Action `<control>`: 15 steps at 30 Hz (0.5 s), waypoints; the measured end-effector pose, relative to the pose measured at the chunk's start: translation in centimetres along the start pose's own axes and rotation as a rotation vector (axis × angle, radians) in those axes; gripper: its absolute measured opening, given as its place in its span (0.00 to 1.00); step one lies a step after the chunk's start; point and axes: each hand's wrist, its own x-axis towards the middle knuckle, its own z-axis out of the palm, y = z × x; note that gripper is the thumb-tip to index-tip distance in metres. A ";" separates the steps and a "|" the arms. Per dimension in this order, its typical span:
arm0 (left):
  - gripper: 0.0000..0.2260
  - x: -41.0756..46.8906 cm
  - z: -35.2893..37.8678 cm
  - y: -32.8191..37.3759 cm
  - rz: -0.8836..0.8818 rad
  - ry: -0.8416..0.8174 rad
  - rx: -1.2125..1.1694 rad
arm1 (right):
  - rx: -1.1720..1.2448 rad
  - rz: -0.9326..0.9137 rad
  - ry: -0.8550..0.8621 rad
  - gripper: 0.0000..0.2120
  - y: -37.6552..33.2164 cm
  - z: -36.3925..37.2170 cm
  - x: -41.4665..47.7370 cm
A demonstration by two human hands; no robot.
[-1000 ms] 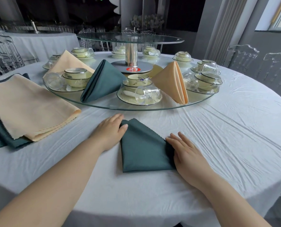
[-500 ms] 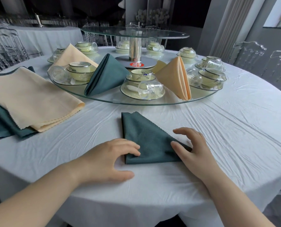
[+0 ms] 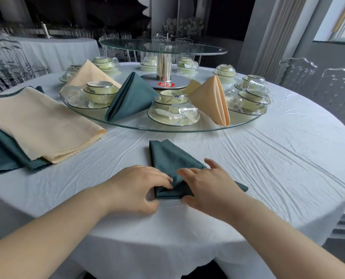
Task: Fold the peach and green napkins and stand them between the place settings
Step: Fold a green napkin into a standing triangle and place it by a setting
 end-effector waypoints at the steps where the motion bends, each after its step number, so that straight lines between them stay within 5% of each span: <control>1: 0.25 0.0 0.0 0.0 0.033 0.011 0.017 | -0.055 -0.006 -0.026 0.18 -0.1 -0.4 0.4; 8: 0.18 -0.4 1.5 -0.5 0.007 0.111 0.013 | -0.225 -0.088 0.110 0.11 -0.6 0.5 1.5; 11: 0.15 0.0 1.5 -0.4 -0.008 0.205 0.076 | -0.095 -0.001 0.088 0.06 -0.5 -0.3 1.4; 15: 0.14 0.8 1.7 0.3 -0.013 0.428 0.087 | 0.118 0.074 0.125 0.14 1.6 -1.9 0.6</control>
